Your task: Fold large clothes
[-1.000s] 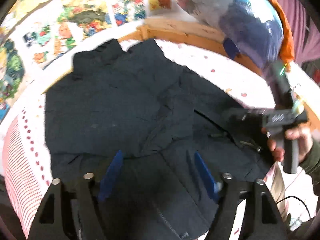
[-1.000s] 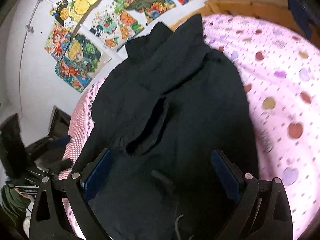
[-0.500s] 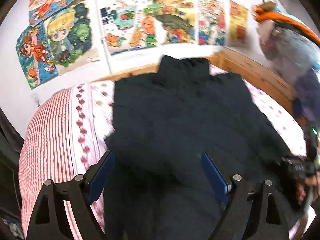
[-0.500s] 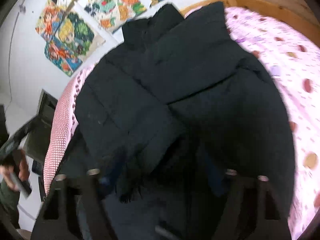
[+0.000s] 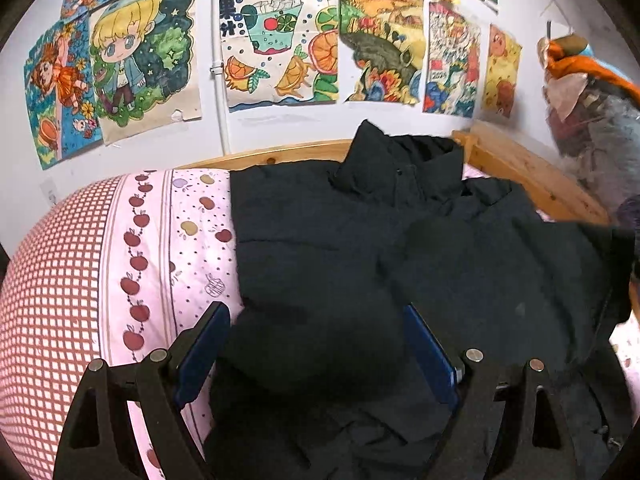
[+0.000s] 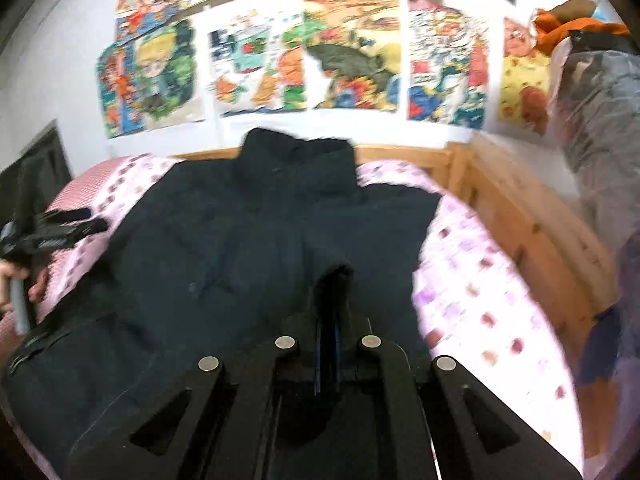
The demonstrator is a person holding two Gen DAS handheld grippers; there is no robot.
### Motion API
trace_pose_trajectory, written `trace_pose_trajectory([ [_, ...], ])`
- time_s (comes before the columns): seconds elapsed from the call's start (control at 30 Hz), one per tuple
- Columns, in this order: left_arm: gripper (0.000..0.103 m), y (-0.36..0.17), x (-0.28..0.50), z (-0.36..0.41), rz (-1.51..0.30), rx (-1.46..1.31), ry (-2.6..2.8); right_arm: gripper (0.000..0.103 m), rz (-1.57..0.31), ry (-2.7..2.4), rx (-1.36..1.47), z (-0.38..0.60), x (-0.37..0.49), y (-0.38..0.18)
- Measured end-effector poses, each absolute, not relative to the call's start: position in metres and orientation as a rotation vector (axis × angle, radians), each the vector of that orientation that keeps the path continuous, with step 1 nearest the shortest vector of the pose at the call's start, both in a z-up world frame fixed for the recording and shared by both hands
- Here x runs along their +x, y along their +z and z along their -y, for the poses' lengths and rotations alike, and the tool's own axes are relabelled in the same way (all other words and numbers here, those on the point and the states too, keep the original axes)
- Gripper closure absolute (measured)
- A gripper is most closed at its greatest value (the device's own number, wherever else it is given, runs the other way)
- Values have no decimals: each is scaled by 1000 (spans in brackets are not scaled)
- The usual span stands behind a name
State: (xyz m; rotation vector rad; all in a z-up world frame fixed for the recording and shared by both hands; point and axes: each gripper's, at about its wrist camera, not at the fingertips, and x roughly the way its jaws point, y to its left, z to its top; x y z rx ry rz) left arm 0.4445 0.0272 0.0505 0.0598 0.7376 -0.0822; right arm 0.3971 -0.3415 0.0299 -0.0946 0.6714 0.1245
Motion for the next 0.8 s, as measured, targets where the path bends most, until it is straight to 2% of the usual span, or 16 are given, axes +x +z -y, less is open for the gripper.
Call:
trace_pose_trajectory([
  [0.07, 16, 45, 454, -23, -771, 74, -52, 95, -691, 58, -108, 348, 410, 20],
  [0.23, 16, 23, 473, -11, -861, 119, 7, 77, -704, -8, -143, 336, 426, -4],
  [0.3, 16, 10, 479, -5, -902, 161, 9, 49, -673, 18, -162, 323, 426, -4],
  [0.4, 15, -12, 484, 4, -969, 240, 34, 47, -667, 86, -221, 301, 430, -12],
  [0.57, 13, -24, 482, 4, -972, 266, 26, 47, -783, 114, -358, 276, 442, -48],
  [0.63, 10, -27, 483, 1, -978, 247, 22, 41, -808, 94, -416, 272, 445, -66],
  [0.7, 10, -32, 483, -2, -986, 221, 13, 29, -801, 80, -440, 269, 447, -78],
  [0.8, 9, -42, 480, -4, -988, 200, 9, 24, -801, 78, -381, 276, 446, -91],
])
